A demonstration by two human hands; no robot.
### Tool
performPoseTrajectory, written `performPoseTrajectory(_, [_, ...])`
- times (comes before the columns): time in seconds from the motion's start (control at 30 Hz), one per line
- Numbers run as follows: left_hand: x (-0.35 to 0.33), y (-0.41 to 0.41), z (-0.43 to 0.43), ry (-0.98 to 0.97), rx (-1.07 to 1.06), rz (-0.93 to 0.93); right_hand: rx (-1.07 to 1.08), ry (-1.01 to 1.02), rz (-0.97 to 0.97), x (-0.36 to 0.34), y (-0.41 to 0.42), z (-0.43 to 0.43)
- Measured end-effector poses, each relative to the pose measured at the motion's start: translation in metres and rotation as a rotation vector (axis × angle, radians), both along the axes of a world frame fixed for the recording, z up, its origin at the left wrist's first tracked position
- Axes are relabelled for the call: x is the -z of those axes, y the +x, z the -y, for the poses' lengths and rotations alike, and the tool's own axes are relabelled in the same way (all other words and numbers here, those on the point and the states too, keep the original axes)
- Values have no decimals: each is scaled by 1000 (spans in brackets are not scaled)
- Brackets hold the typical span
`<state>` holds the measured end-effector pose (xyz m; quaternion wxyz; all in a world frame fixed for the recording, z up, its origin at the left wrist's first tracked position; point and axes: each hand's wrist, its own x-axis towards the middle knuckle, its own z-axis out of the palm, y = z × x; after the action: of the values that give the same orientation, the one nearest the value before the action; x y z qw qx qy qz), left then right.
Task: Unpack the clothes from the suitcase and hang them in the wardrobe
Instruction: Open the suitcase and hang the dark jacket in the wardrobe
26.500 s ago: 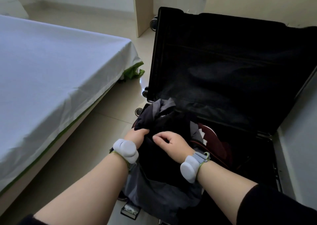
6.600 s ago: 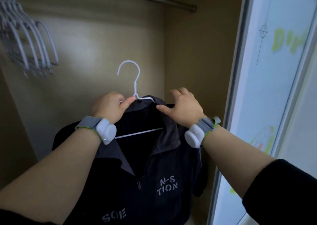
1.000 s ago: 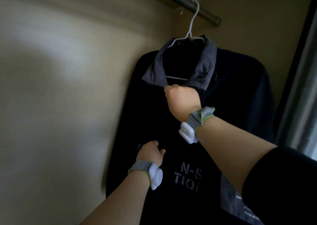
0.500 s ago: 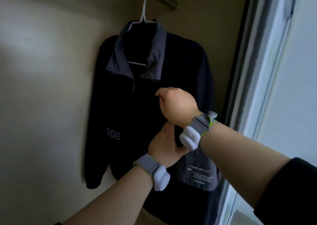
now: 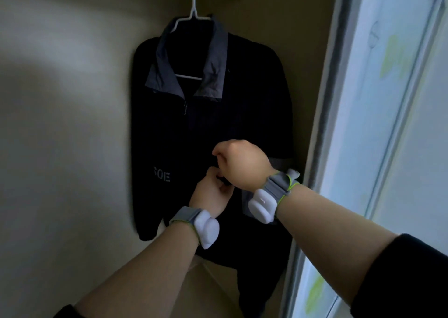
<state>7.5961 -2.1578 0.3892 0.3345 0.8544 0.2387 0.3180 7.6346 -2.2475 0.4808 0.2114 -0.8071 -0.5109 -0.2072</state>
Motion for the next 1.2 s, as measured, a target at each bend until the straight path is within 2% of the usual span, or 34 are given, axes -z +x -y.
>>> performPoseTrajectory(0.17, [1, -62, -6, -56, -67, 170, -252, 33, -114, 8, -28, -14])
performPoseTrajectory(0.3, [-20, -133, -20, -71, -209, 283, -453, 91, -190, -12, -85, -33])
performPoseTrajectory(0.5, [-67, -213, -26, -16, -353, 344, -597, 186, -176, -39, -157, -52])
performPoseTrajectory(0.63, [-91, -268, -21, 46, -403, 401, -654, 270, -236, -51, -208, -54])
performPoseTrajectory(0.73, [-104, -299, -10, 84, -387, 425, -677, 398, -371, -64, -237, -51])
performPoseTrajectory(0.9, [-115, -337, 17, 192, -331, 440, -780, 573, -776, -103, -279, -37])
performPoseTrajectory(1.0, [-121, -355, 32, 264, -315, 421, -861, 531, -950, -134, -304, -26])
performPoseTrajectory(1.2, [-134, -386, 44, 295, -334, 381, -795, 220, -864, -164, -339, -31])
